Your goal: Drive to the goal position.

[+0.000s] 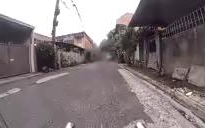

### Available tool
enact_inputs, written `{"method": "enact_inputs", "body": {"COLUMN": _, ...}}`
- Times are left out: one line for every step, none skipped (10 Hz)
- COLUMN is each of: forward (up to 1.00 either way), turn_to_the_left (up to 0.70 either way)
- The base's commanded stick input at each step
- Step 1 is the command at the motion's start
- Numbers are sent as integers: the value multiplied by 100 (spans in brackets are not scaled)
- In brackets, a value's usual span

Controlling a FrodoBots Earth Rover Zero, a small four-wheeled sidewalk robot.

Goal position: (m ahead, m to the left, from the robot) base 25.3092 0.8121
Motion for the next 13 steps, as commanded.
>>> {"method": "enact_inputs", "body": {"forward": 6, "turn_to_the_left": 0}}
{"method": "enact_inputs", "body": {"forward": 7, "turn_to_the_left": 1}}
{"method": "enact_inputs", "body": {"forward": 10, "turn_to_the_left": 2}}
{"method": "enact_inputs", "body": {"forward": 11, "turn_to_the_left": 1}}
{"method": "enact_inputs", "body": {"forward": 12, "turn_to_the_left": 1}}
{"method": "enact_inputs", "body": {"forward": 13, "turn_to_the_left": 0}}
{"method": "enact_inputs", "body": {"forward": 38, "turn_to_the_left": 0}}
{"method": "enact_inputs", "body": {"forward": 70, "turn_to_the_left": 0}}
{"method": "enact_inputs", "body": {"forward": 70, "turn_to_the_left": 0}}
{"method": "enact_inputs", "body": {"forward": 70, "turn_to_the_left": 0}}
{"method": "enact_inputs", "body": {"forward": 70, "turn_to_the_left": 0}}
{"method": "enact_inputs", "body": {"forward": 70, "turn_to_the_left": 0}}
{"method": "enact_inputs", "body": {"forward": 70, "turn_to_the_left": 0}}
